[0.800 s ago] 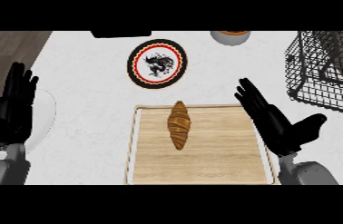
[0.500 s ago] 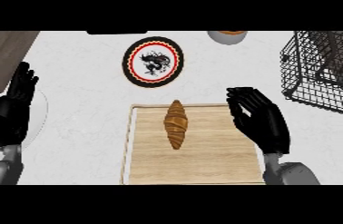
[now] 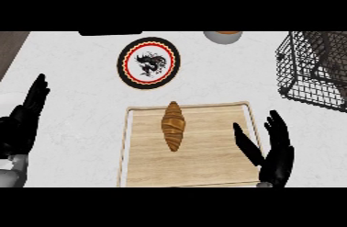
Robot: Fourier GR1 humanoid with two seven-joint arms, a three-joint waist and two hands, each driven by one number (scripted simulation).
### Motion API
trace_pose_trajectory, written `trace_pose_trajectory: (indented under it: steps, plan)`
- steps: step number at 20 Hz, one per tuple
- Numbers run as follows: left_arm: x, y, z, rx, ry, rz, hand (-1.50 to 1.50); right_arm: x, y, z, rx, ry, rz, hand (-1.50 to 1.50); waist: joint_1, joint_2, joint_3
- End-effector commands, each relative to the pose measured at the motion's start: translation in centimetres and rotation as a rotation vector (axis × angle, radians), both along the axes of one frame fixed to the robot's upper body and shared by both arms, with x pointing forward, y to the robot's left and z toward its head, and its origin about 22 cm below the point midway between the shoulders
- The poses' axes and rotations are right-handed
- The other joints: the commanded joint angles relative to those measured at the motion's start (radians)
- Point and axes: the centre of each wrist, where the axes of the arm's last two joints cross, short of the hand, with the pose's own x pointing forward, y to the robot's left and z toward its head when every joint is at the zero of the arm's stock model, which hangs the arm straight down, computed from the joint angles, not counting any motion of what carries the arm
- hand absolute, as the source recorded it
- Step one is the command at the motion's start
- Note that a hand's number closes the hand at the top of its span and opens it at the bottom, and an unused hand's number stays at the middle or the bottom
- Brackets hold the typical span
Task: Pick the croissant from the tray and place it in the tiered basket
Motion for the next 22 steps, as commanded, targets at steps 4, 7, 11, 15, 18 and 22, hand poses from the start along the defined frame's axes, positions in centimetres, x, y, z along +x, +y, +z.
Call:
trace_pose_trajectory:
  steps: [4, 7, 11, 15, 18, 22]
  plan:
    - [0.8, -1.7, 0.5, 0.033, 0.009, -0.049, 0.0, -4.2, 2.4, -1.0, -0.127, 0.195, 0.095, -1.5, 0.041, 0.003, -0.006]
    - [1.0, -2.2, -0.1, 0.024, 0.009, -0.061, 0.0, -4.4, 1.3, -1.4, -0.198, 0.35, 0.247, -1.5, 0.054, 0.01, -0.01]
    - [1.4, -2.3, 0.3, 0.027, 0.011, -0.069, 0.0, -2.0, 1.4, 1.0, -0.232, 0.459, 0.322, -1.5, 0.072, 0.01, -0.01]
    - [1.9, -3.1, 0.0, 0.027, 0.011, -0.072, 0.0, 2.4, 2.0, 5.6, -0.259, 0.539, 0.309, -1.5, 0.067, 0.008, -0.007]
    - [2.4, -3.5, 0.0, 0.017, 0.02, -0.069, 0.0, 4.0, 4.4, 8.2, -0.253, 0.63, 0.304, -1.5, 0.059, 0.004, -0.004]
    - [1.5, -2.8, -1.0, 0.033, 0.028, -0.06, 0.0, 5.6, 7.5, 11.0, -0.213, 0.756, 0.334, -1.5, 0.066, 0.001, -0.001]
